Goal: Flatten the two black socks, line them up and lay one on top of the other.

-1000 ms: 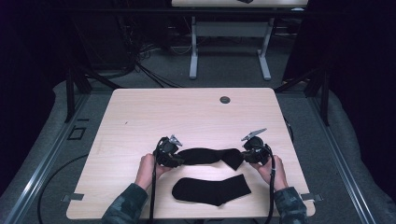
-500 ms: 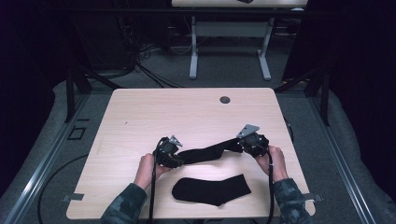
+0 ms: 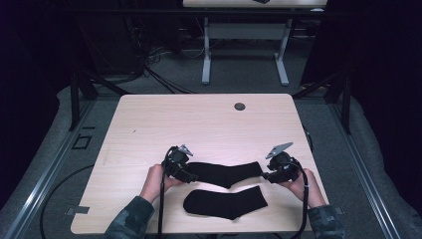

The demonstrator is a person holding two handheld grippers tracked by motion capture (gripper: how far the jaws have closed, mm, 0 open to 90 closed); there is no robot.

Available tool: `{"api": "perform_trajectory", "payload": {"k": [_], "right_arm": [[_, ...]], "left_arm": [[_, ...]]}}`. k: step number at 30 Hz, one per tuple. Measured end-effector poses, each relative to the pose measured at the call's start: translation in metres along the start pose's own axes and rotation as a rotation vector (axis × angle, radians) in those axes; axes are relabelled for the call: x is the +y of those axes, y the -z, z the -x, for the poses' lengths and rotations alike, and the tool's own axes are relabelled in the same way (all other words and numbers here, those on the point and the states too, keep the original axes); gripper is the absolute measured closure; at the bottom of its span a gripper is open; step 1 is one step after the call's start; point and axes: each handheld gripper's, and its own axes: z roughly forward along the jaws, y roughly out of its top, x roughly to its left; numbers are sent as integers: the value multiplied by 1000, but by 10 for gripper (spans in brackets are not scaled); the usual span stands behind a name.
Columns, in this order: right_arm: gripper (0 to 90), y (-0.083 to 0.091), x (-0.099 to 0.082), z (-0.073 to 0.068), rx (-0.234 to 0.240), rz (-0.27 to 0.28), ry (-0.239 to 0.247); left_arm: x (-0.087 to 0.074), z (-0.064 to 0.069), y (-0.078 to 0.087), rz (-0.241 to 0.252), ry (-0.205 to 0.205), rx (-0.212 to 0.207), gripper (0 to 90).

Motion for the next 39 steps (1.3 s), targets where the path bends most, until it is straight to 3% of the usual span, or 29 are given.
{"api": "perform_trajectory", "payload": {"k": [5,9,13,17,21,33,39], "right_arm": [[446,4,-1,4,0,54,-59],[385,-7,4,2,7,91,-111],[288,-19,8,-1,-17,89,-142],[215,-26,9,0,-9,111,-200],[181,-29,10,2,-20,120,-223],[73,-32,9,6,-24,132,-253],[64,-41,8,5,-38,103,-249]], "left_arm": [[-2,-1,8,42,12,-4,232],[-3,-1,16,86,12,2,169],[-6,-4,26,156,24,63,150],[-12,-12,29,194,66,107,120],[-14,-17,27,215,89,164,93],[-7,-23,10,171,84,243,67],[-6,-27,0,144,98,260,64]]}}
